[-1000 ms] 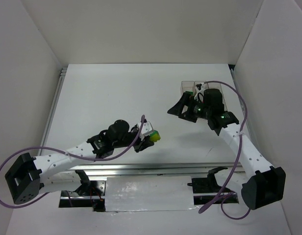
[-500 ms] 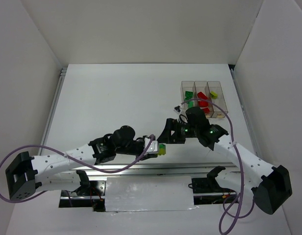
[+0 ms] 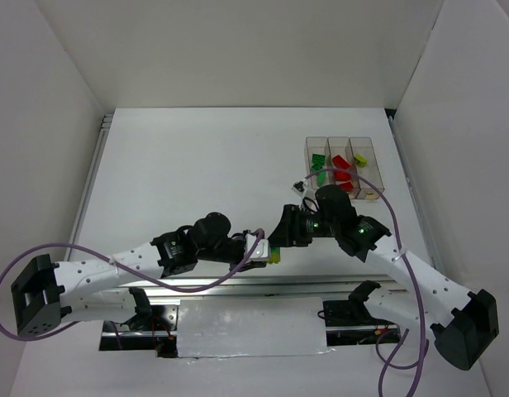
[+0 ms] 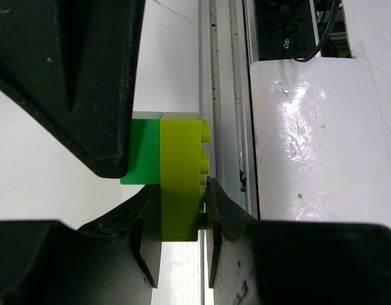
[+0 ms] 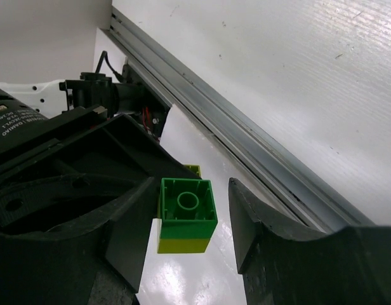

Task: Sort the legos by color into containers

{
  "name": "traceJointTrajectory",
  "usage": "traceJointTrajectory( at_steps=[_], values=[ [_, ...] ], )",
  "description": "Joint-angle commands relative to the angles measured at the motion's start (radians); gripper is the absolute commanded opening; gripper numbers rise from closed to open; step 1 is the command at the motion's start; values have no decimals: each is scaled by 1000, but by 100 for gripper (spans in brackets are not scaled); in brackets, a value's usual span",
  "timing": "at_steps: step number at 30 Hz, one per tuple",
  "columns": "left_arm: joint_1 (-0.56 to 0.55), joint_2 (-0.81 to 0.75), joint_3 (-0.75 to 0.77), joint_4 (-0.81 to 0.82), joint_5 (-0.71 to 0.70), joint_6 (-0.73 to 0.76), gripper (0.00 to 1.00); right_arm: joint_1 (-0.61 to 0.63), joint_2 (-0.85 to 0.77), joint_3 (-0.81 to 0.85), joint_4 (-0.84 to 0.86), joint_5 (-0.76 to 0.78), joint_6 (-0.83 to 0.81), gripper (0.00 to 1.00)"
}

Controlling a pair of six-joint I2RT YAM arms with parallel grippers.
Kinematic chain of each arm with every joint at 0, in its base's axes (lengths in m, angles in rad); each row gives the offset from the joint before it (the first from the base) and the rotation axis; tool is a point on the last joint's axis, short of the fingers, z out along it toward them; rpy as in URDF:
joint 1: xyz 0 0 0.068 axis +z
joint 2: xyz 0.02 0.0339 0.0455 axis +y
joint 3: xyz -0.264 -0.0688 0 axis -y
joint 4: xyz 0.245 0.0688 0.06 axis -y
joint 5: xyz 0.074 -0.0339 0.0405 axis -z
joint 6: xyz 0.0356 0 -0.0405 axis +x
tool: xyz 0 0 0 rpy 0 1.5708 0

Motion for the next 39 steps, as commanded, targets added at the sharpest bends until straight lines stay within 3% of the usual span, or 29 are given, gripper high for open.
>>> traceJointTrajectory(
  at_steps=[1,7,12,14,16,21,25,31,33,34,36,39],
  values=[
    [1,-5,38,24,-2,35,0,9,-31,-16,41,-35,6,57],
    [-1,-13,32,37,4,27,0,10,-28,-34,51,-46,5,60],
    [1,-10,33,41,1,24,0,10,-33,-56,90,-61,20,52],
    [1,-10,32,39,4,24,0,10,-36,-54,93,-46,20,33],
    [1,-10,33,34,16,21,0,10,-44,-54,100,-12,21,0],
    [-1,-16,21,36,51,0,0,-45,-60,-67,176,38,49,0],
    [-7,-37,-10,56,61,-25,0,-278,-50,-91,313,-63,135,0],
    [-10,-80,-39,64,18,-57,0,-395,33,-1,277,-14,120,0],
    [-12,-96,-33,56,-69,-124,0,-444,59,39,216,72,57,0],
    [-12,-102,-25,51,-114,-167,0,-461,71,89,178,224,35,0],
    [-13,-107,13,12,-233,-317,0,-522,123,166,85,351,-8,0],
    [-13,-114,45,-27,-299,-449,0,-612,220,272,-5,532,-20,0]
  ],
)
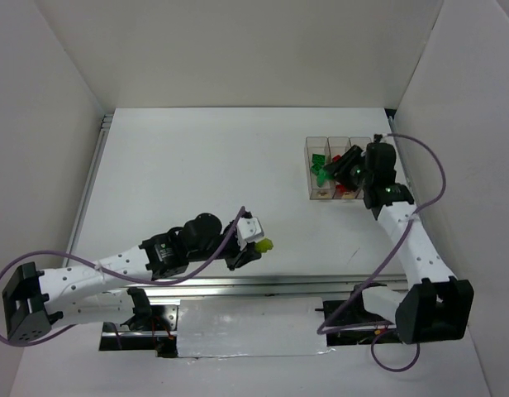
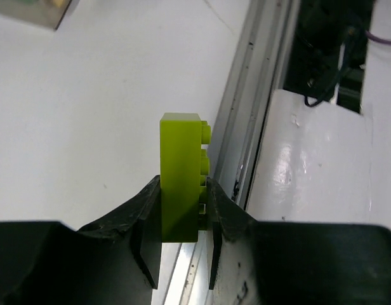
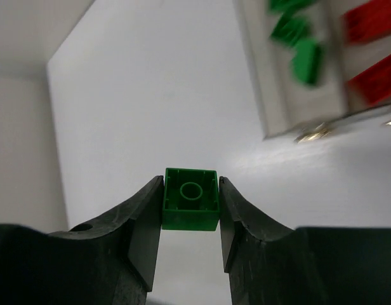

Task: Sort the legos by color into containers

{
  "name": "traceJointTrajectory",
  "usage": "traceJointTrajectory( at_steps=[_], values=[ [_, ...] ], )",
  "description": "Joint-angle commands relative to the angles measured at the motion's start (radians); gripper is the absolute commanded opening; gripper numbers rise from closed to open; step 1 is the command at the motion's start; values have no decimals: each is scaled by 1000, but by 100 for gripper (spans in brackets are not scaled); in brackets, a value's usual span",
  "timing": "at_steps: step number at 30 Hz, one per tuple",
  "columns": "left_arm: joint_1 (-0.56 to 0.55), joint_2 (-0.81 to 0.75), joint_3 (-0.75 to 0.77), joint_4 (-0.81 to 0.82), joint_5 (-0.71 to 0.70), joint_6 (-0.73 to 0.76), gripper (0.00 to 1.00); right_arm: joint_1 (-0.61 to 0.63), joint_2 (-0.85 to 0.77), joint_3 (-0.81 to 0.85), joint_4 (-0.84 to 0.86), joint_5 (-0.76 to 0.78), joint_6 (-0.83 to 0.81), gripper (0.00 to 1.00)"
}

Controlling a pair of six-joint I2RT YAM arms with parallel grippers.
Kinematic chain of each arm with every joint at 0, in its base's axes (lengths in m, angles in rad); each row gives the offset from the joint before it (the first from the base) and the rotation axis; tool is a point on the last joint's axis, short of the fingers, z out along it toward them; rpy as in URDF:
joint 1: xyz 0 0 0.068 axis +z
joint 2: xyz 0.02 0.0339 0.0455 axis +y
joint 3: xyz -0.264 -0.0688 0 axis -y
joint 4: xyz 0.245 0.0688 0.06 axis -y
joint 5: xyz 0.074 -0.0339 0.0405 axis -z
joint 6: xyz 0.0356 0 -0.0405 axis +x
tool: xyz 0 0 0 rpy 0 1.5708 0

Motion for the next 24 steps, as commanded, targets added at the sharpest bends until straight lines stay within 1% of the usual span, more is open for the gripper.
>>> traceJointTrajectory(
  at_steps=[1,2,3,4,5,6,7,8,9,11,12,15,19,24],
  values=[
    [-5,-27,71,-53,-180,-237,0,-82,87,141,-111,356,-46,0],
    [-5,-27,77,-68,-226,-268,0,-117,147,166,-133,385,-35,0],
    [-4,-30,85,-84,-255,-323,0,-160,184,213,-134,384,-26,0],
    [-2,-32,90,-114,-310,-344,0,-171,219,236,-121,363,-24,0],
    [-2,-36,93,-128,-335,-364,0,-175,302,267,-121,313,-26,0],
    [0,-46,97,-142,-357,-398,0,-175,351,349,-128,298,-30,0],
    [1,-53,97,-154,-374,-410,0,-174,399,394,-162,288,-42,0],
    [1,-59,99,-170,-400,-417,0,-175,496,438,-177,266,-47,0],
    [3,-73,98,-179,-414,-424,0,-175,541,524,-197,257,-53,0],
    [9,-82,105,-211,-432,-427,0,-174,642,595,-245,234,-67,0],
    [12,-89,108,-220,-437,-426,0,-174,664,633,-252,223,-68,0],
    [19,-95,107,-237,-455,-424,0,-162,683,631,-228,194,-72,2],
    [26,-87,101,-214,-437,-417,0,-128,729,632,-226,174,-79,7],
    [27,-70,97,-184,-412,-408,0,-53,767,612,-216,186,-95,10]
  ],
)
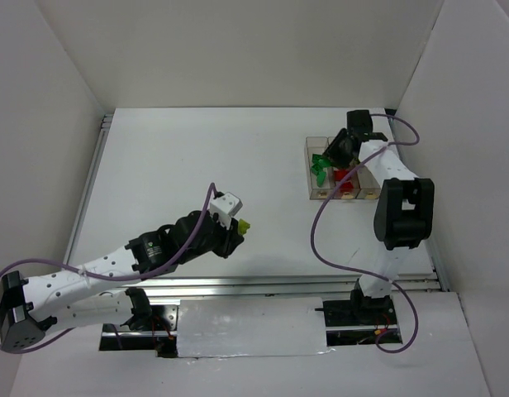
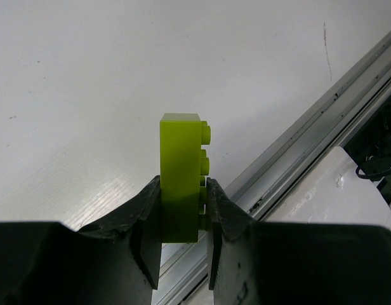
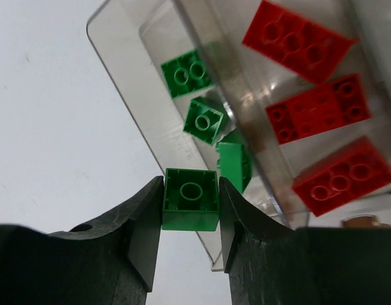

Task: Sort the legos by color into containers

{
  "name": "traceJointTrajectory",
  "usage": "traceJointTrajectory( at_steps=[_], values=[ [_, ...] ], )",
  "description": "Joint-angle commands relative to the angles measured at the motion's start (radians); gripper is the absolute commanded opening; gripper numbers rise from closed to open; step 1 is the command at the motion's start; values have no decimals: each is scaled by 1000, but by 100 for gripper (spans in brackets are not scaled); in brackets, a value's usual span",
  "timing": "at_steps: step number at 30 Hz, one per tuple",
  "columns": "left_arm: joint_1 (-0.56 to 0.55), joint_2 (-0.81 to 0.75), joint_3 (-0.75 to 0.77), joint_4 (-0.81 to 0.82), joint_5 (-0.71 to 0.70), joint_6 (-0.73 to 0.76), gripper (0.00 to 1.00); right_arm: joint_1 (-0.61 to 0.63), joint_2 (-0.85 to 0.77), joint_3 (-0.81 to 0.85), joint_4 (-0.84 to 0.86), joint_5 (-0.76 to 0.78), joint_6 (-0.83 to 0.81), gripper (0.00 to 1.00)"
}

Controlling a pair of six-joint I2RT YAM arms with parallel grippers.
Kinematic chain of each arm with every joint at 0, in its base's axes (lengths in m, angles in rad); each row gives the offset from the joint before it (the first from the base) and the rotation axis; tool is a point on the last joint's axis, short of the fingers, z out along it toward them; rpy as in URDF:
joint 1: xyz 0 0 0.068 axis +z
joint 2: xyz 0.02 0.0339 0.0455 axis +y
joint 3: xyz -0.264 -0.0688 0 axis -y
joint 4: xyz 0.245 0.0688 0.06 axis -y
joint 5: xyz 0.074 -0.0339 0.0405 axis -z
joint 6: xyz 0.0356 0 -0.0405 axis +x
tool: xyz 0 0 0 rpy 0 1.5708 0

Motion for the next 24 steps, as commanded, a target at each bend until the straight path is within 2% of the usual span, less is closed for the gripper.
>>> traceJointTrajectory(
  at_steps=[1,4,5,9,15,18,19,20,21,22,23,24],
  values=[
    [5,10,30,47,14,4,0,49,34,21,8,-16,-23,12],
    [7,13,28,50,22,9,0,52,54,13,11,-15,-17,38],
    [7,8,22,55,27,11,0,52,54,11,13,-16,-17,52],
    [7,-18,4,84,43,23,0,53,31,-1,17,-4,-11,74],
    [7,-1,13,98,40,58,0,66,-30,14,-16,4,-12,76],
    [7,21,7,151,27,98,0,127,-153,-57,20,-44,-29,77],
    [7,28,5,188,4,106,0,185,-191,-109,33,-62,-44,77],
    [7,33,4,205,-6,112,0,216,-263,-136,54,-128,-50,78],
    [11,39,5,220,-13,129,0,243,-299,-203,72,-181,-52,86],
    [13,47,8,230,-18,138,0,294,-340,-247,106,-250,-44,87],
    [16,53,18,271,-18,150,0,316,-423,-292,191,-389,-31,89],
    [23,68,24,279,-15,156,0,339,-463,-388,239,-445,-9,93]
  ],
)
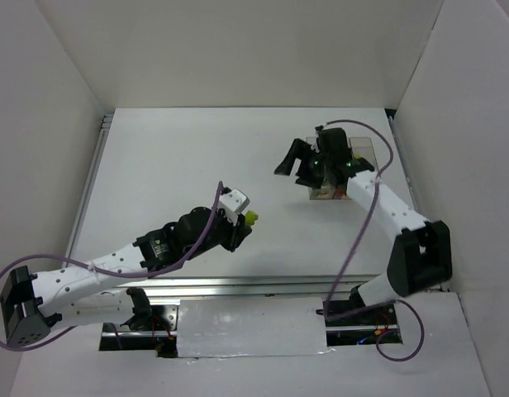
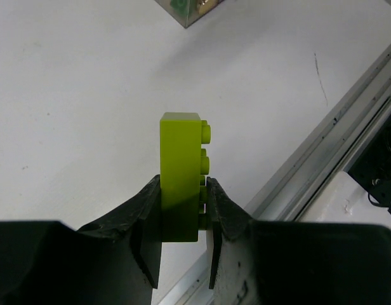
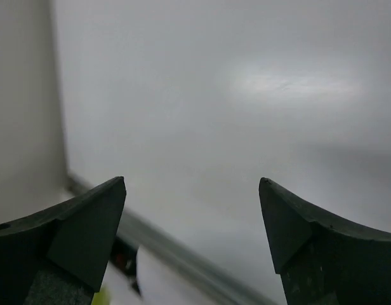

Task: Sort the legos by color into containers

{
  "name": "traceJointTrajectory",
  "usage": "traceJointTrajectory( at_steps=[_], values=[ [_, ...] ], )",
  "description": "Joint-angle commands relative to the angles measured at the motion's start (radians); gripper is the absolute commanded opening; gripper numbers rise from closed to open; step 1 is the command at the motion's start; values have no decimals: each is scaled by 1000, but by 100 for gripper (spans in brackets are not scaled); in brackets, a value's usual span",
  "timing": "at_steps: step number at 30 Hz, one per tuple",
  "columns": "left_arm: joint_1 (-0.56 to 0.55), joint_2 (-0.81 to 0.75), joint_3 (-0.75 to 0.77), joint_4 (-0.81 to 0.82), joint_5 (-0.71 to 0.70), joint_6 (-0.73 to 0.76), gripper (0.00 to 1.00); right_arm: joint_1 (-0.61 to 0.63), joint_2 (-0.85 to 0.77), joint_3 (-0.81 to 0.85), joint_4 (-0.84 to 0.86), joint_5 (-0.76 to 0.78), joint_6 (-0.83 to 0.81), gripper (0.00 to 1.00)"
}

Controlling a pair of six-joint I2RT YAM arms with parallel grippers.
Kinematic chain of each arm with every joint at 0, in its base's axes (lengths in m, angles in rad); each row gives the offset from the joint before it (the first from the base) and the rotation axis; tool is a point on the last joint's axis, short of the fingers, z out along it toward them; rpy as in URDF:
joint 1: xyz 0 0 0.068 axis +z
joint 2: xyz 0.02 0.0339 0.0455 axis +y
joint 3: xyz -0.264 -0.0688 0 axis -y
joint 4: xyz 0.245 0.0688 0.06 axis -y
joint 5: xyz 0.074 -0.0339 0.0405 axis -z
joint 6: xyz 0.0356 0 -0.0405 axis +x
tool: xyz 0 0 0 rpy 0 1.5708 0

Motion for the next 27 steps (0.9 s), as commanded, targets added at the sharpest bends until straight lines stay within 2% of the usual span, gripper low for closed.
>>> traceJointTrajectory(
  at_steps=[1,2,8,16,19,20,21,24,25,26,27],
  values=[
    [17,27,31,135,-16,62,0,121,-226,-169,196,-306,43,93],
    [20,36,45,145,2,72,0,145,-263,-204,269,-356,57,93],
    [46,72,71,178,71,92,0,255,-438,-361,380,-422,149,93],
    [47,56,50,236,155,89,0,324,-468,-381,386,-329,166,87],
    [47,56,51,234,185,87,0,331,-462,-388,405,-303,178,83],
    [47,56,50,233,186,86,0,331,-460,-385,409,-301,181,72],
    [47,56,50,228,179,86,0,338,-458,-385,414,-303,184,66],
    [47,58,51,218,157,84,0,344,-472,-392,416,-298,192,40],
    [47,58,53,216,140,83,0,346,-477,-395,416,-295,201,27],
    [47,58,51,210,128,82,0,347,-481,-398,416,-292,204,0],
    [49,58,53,208,116,79,8,347,-491,-401,414,-292,209,0]
  ],
)
